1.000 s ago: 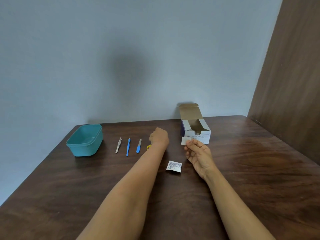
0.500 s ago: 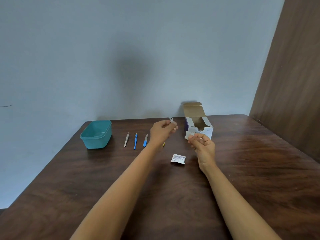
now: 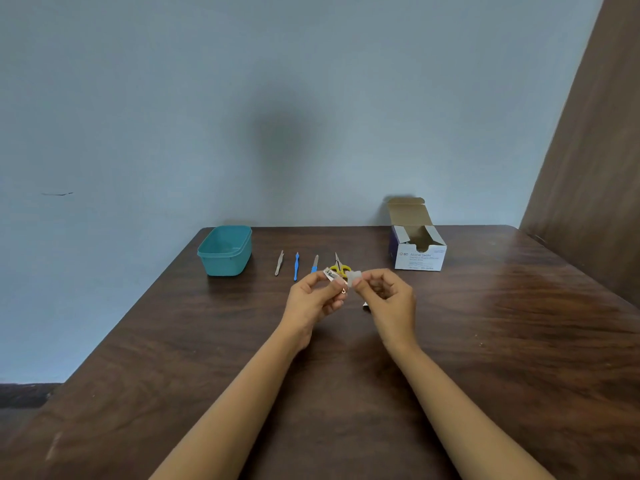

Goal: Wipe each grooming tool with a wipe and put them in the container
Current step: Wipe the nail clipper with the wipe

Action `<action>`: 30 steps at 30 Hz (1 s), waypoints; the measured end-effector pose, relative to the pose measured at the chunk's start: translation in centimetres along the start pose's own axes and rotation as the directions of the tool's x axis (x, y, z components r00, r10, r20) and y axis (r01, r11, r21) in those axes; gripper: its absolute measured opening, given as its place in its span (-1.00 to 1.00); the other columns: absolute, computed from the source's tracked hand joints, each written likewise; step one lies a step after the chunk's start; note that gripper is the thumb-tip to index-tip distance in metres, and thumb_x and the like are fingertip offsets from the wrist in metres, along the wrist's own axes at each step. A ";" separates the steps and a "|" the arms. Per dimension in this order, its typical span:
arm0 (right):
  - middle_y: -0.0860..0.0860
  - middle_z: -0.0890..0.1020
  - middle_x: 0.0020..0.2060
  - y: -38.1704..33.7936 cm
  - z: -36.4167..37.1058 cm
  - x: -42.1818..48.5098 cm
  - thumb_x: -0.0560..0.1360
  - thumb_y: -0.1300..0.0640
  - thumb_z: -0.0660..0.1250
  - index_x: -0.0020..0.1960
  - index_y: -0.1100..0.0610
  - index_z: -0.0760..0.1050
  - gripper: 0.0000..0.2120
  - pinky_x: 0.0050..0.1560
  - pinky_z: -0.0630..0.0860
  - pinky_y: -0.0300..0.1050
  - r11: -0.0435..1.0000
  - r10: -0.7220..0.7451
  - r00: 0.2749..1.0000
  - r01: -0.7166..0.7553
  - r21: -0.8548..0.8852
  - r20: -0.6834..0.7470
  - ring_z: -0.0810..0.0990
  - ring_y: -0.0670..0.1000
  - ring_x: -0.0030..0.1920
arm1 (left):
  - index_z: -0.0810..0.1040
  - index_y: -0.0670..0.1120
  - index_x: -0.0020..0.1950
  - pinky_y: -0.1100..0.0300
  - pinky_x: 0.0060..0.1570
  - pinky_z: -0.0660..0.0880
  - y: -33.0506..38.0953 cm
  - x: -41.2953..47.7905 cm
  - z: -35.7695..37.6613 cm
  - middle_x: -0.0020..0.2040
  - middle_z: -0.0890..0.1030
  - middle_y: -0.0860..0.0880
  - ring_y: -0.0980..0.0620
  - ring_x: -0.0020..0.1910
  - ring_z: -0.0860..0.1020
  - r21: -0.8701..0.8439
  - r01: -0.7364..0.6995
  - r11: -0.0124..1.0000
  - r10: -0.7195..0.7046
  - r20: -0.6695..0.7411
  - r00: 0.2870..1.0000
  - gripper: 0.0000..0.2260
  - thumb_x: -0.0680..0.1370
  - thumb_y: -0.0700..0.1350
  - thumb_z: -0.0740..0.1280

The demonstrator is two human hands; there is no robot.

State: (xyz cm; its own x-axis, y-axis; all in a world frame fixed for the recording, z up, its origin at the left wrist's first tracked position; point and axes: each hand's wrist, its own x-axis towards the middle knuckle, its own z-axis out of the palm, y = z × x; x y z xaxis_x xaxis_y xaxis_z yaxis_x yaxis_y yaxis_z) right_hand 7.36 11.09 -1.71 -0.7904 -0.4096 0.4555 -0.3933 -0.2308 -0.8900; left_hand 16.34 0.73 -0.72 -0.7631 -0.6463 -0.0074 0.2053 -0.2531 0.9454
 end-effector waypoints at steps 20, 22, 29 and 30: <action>-0.04 0.71 -0.29 -0.2 -0.2 -0.1 0.42 0.25 0.45 -0.14 0.12 0.68 -0.93 -0.23 0.49 -0.37 0.985 0.172 0.960 -0.173 -0.015 0.220 0.65 -0.19 -0.25 | 0.63 -0.09 0.08 0.28 -0.27 0.59 -1.0 -0.6 -0.6 -0.16 0.69 -0.15 0.10 -0.30 0.63 0.019 -0.041 0.999 0.040 0.025 0.999 -0.82 0.49 -0.21 0.41; -0.06 0.71 -0.28 0.1 -0.3 0.1 0.42 0.19 0.46 -0.17 0.06 0.69 -0.95 -0.17 0.54 -0.29 0.981 0.158 0.967 -0.130 -0.144 0.199 0.66 -0.14 -0.22 | 0.63 -0.06 0.07 0.29 -0.27 0.59 -1.1 -0.6 -0.6 -0.18 0.69 -0.13 0.11 -0.30 0.62 0.037 -0.044 0.998 0.043 0.037 0.998 -0.83 0.49 -0.21 0.41; -0.01 0.65 -0.31 0.2 -0.4 0.9 0.49 0.16 0.37 -0.18 0.11 0.65 -0.89 -0.21 0.51 -0.18 0.956 0.168 0.980 -0.136 -0.261 0.107 0.55 -0.11 -0.28 | 0.58 -0.22 0.19 0.29 -0.30 0.50 -1.5 -0.6 -0.5 -0.29 0.60 -0.08 0.12 -0.38 0.50 0.200 -0.113 0.973 0.091 0.119 0.989 -0.77 0.55 -0.24 0.35; 0.01 0.64 -0.31 0.1 -0.7 1.1 0.50 0.15 0.36 -0.18 0.13 0.65 -0.87 -0.25 0.49 -0.23 0.961 0.195 0.977 -0.171 -0.218 0.091 0.53 -0.11 -0.29 | 0.58 -0.21 0.19 0.29 -0.28 0.49 -1.6 -0.6 -0.4 -0.30 0.60 -0.06 0.13 -0.38 0.49 0.259 -0.126 0.958 0.094 0.132 0.987 -0.78 0.55 -0.22 0.35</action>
State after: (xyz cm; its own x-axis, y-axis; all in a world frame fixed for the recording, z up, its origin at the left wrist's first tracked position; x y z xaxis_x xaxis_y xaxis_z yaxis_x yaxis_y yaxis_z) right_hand 6.15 11.20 -1.31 -0.8054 -0.5257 0.2737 -0.3452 0.0406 -0.9377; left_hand 16.70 1.24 -2.40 -0.8146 -0.5664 0.1249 0.1341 0.0257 0.9906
